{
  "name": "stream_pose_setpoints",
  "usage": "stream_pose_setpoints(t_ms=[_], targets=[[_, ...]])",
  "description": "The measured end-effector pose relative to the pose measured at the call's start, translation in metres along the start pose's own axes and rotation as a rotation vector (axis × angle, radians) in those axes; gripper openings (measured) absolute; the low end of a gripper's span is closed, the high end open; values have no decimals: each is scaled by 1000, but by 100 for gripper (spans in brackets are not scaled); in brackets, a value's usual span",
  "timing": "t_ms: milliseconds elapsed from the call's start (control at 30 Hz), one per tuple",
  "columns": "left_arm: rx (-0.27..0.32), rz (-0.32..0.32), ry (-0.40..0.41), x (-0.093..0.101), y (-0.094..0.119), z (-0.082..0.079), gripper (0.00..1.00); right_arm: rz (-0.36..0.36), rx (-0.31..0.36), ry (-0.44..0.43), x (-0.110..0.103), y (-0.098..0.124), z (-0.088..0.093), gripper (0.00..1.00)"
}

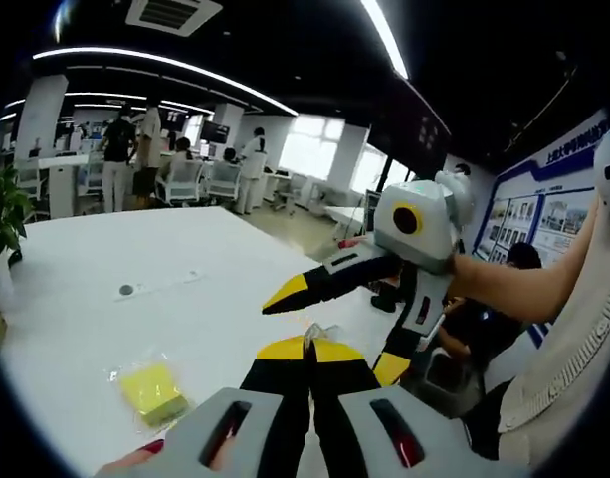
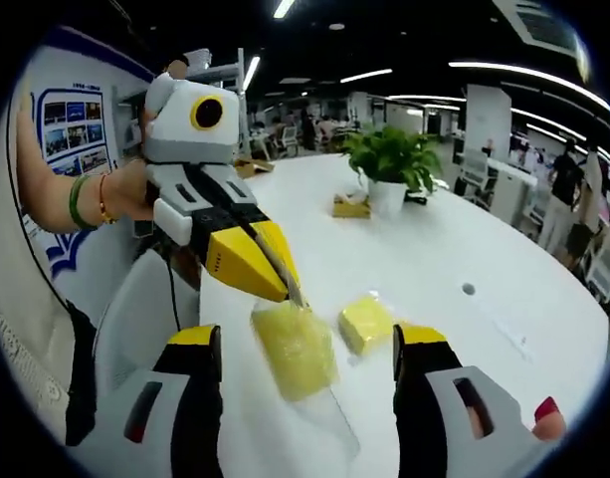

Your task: Compare the silicone blocks by pressing each to a similar depth, holding the contact briefly, and releasing to observe deformation and rebound differences across the visible hardness samples.

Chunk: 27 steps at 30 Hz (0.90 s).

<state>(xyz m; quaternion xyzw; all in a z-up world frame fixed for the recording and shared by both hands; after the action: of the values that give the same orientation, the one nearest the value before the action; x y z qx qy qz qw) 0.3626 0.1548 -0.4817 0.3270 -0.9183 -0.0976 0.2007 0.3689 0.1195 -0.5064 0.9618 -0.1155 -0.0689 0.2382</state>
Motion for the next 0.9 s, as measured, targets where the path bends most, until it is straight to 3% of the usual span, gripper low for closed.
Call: stream_pose_setpoints(t_ms=[167, 367, 800, 900], targets=[[-1, -5, 6, -1, -1, 3, 0, 66, 68, -26, -3, 18, -3, 67], [3, -4, 32, -1, -1, 9, 0, 146, 251, -113, -6, 50, -11, 69], [-5, 10, 49, -2, -10, 14, 0, 326, 349, -174, -16, 117, 12, 74], [-9, 14, 54, -4, -14, 15, 0, 340, 377, -201, -18, 126, 19, 76]])
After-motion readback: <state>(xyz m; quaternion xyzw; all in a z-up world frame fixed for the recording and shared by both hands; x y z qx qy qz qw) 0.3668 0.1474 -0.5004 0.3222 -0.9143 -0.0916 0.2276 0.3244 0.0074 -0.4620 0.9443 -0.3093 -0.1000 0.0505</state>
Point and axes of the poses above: the point that each gripper's makers call its tool centre point, and the gripper's own axes: y roughly backward along the fingers, x roughly to its right, z roughly out of its underside, the point moved 2 cm from there along y, roughly backward along the fingers, and after that the axes turned 4 degrees about -z, right-handed, at the moved point
